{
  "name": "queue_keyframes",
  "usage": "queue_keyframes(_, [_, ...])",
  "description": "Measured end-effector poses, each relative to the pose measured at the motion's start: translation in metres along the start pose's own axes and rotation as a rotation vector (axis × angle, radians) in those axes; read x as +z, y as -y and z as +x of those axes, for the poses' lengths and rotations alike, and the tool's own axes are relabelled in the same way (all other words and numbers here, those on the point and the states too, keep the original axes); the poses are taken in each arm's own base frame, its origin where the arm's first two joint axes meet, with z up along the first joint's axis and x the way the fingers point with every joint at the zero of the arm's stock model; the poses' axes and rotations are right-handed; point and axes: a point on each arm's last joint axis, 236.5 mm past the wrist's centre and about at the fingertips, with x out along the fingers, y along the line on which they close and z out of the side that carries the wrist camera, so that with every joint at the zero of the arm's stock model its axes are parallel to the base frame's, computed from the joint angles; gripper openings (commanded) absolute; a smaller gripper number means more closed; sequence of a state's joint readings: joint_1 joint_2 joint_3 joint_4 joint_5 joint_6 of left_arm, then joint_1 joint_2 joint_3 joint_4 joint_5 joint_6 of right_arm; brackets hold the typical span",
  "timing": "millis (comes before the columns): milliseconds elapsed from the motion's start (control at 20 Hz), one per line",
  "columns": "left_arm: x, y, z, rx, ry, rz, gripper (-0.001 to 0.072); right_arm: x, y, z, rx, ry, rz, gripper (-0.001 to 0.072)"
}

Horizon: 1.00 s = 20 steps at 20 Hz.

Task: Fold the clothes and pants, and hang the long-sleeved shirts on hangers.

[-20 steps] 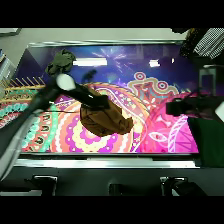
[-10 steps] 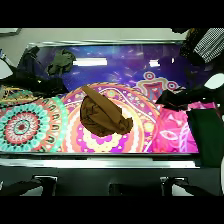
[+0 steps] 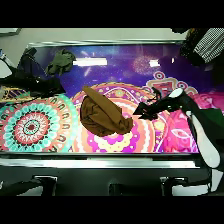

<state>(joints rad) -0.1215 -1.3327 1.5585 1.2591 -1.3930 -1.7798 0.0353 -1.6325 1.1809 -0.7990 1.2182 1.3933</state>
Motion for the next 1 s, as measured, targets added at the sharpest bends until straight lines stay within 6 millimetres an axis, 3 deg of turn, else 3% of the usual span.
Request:
queue_keyframes(200, [0.000,-0.005,0.006,0.013,-0.015,-0.004,0.0394,0.000,-0.002,0.025,-0.013,-0.009,-0.002,0.0476])
queue_keyframes(300, [0.000,-0.006,0.007,0.018,-0.018,-0.006,0.0395,0.000,-0.003,0.032,-0.020,-0.011,-0.004,0.0327])
queue_keyframes(400, [0.001,-0.011,0.007,0.028,-0.017,-0.011,0.0394,-0.002,-0.005,0.037,-0.025,-0.018,-0.007,0.0224])
queue_keyframes(500, [0.002,-0.021,0.007,0.041,-0.017,-0.008,0.0395,-0.004,-0.008,0.041,-0.026,-0.024,-0.014,0.0032])
queue_keyframes(600, [-0.003,-0.037,0.010,0.058,-0.035,-0.010,0.0396,-0.008,-0.009,0.043,-0.026,-0.038,-0.019,0.0031])
queue_keyframes(650, [-0.010,-0.047,0.013,0.067,-0.053,-0.017,0.0432,-0.010,-0.010,0.043,-0.025,-0.045,-0.021,0.0031])
queue_keyframes(750, [-0.030,-0.068,0.027,0.054,-0.106,-0.046,0.0629,-0.014,-0.013,0.039,-0.027,-0.053,-0.034,0.0031])
queue_keyframes(800, [-0.042,-0.073,0.037,0.027,-0.131,-0.063,0.0682,-0.015,-0.016,0.036,-0.027,-0.052,-0.044,0.0031])
queue_keyframes(1000, [-0.093,-0.070,0.089,-0.154,-0.226,-0.121,0.0669,-0.021,-0.030,0.019,-0.024,-0.041,-0.073,0.0031])
